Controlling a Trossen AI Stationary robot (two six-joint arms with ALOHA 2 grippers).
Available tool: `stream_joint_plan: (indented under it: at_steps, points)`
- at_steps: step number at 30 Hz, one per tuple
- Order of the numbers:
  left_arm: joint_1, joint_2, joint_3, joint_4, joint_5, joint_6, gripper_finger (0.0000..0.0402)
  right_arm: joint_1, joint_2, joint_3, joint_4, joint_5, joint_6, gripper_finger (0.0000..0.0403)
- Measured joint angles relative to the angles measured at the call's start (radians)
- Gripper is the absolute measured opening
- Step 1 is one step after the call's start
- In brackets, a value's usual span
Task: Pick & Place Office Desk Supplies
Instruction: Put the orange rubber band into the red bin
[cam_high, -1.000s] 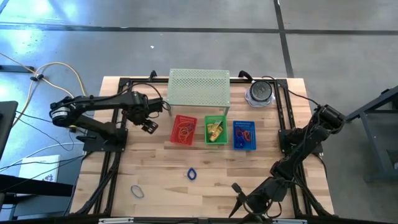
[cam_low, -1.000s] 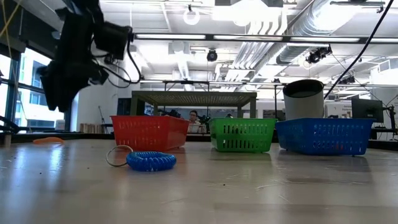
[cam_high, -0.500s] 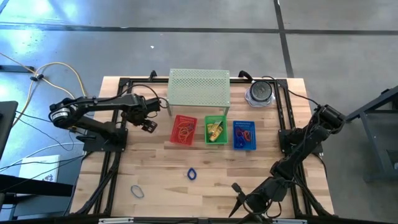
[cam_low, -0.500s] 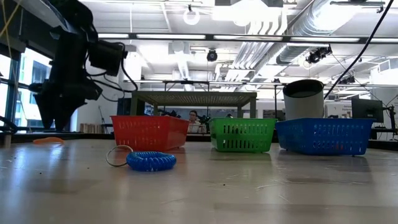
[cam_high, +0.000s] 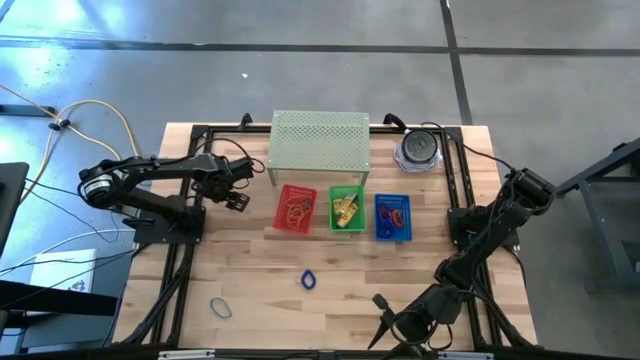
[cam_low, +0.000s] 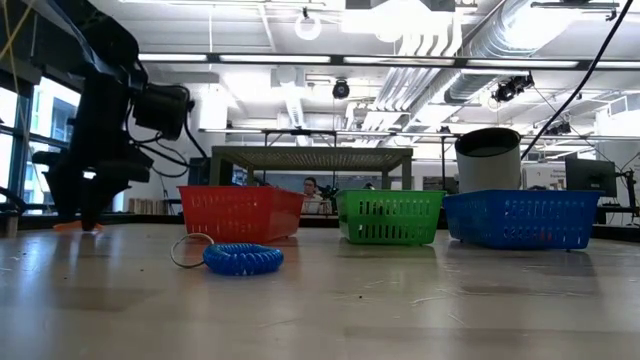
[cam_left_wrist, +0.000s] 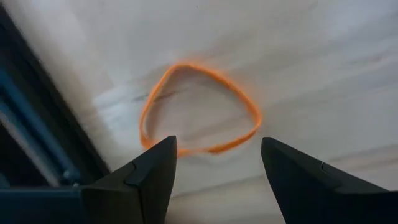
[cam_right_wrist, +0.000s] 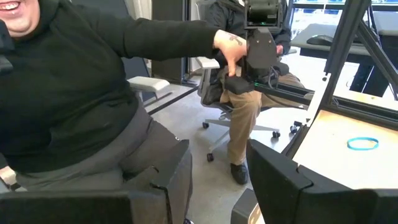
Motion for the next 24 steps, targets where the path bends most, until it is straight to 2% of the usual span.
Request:
stream_joint_plan:
  at_steps: [10,13,24]
  points:
    - [0.013,-0.002,-0.025,0.044,0.015,0.001,0.0224,-0.001,0.0,0.0,-0.001,0.0,0.0,0.0145]
    - [0.013,-0.002,-0.026,0.048,0.02,0.001,0.0213,-0.001,0.0,0.0,0.0,0.0,0.0,0.0145]
    - [0.012,-0.001,-0.034,0.065,0.035,-0.004,0.0096,-0.001,0.0,0.0,0.001,0.0,0.0,0.0145]
